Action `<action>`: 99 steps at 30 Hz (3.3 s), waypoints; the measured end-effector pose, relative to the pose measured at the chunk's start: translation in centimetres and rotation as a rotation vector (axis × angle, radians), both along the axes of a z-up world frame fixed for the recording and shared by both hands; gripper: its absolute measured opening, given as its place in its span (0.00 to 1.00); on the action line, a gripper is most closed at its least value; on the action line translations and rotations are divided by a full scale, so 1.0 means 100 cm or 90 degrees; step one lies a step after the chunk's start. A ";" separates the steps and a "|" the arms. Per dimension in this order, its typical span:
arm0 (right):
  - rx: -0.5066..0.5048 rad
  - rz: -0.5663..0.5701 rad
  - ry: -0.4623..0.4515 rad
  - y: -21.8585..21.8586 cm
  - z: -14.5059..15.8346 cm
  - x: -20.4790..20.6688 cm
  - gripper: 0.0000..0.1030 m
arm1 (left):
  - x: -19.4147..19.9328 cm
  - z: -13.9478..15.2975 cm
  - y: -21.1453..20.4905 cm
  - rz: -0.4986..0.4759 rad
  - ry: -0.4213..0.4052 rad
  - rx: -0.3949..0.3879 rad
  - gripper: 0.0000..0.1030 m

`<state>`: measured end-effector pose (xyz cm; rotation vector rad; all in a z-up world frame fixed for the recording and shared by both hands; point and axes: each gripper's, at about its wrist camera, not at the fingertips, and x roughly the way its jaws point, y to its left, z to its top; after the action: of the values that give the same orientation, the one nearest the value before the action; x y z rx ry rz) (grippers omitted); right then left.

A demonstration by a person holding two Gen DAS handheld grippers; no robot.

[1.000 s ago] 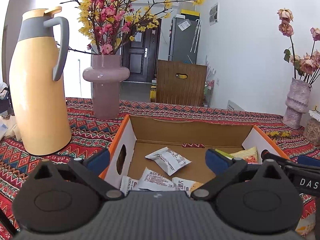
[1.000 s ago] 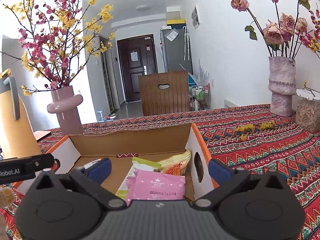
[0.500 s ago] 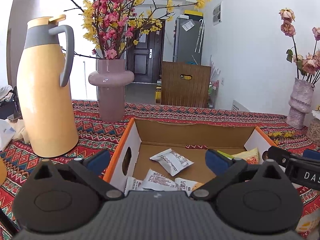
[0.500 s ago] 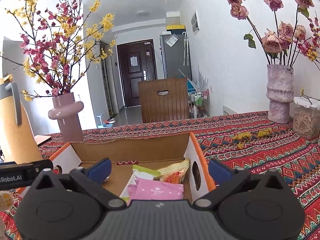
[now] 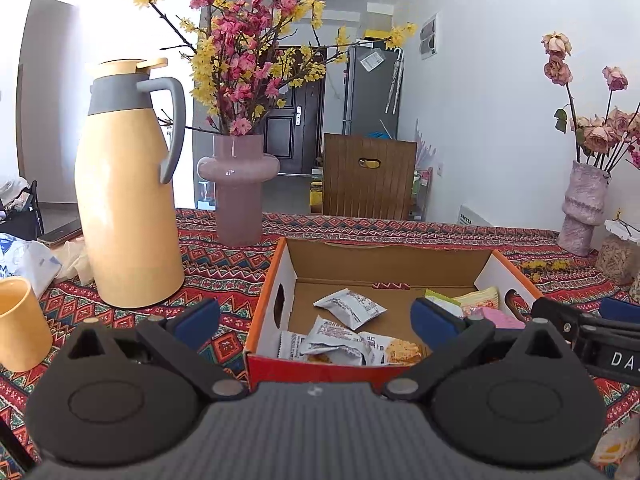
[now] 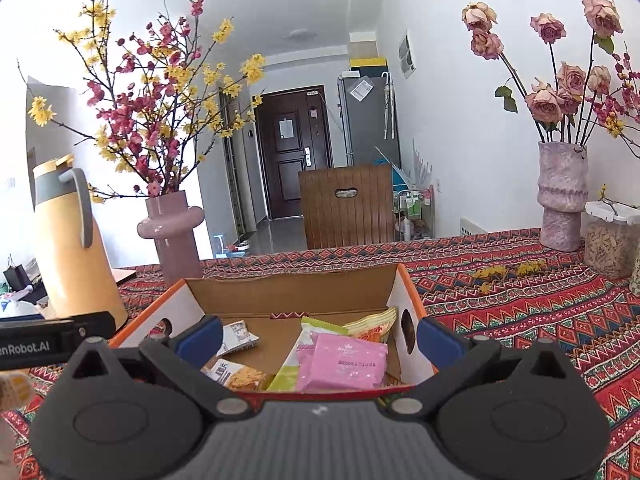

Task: Organize snacks
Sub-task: 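Move both open grippers back from the box to the snack pile, then grasp a large silver-and-blue wrapped packet with the right gripper, then grasp a green-and-white bar packet with the left gripper while the right gripper holds the silver packet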

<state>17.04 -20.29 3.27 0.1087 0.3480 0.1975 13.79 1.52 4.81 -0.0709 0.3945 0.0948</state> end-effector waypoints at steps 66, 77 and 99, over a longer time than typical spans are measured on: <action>-0.185 0.041 0.156 0.115 -0.055 -0.126 0.68 | -0.131 -0.043 0.079 -0.030 0.086 -0.059 1.00; -0.111 0.041 0.103 0.076 -0.039 -0.126 0.68 | -0.111 -0.048 0.053 -0.055 0.111 -0.047 1.00; -0.042 -0.038 0.075 -0.008 -0.054 -0.081 0.68 | -0.056 -0.066 0.015 -0.064 0.177 -0.053 1.00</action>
<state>8.90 -21.07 -2.16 0.0650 0.4677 0.1205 8.21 3.04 -1.75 -0.1199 0.6786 -0.0119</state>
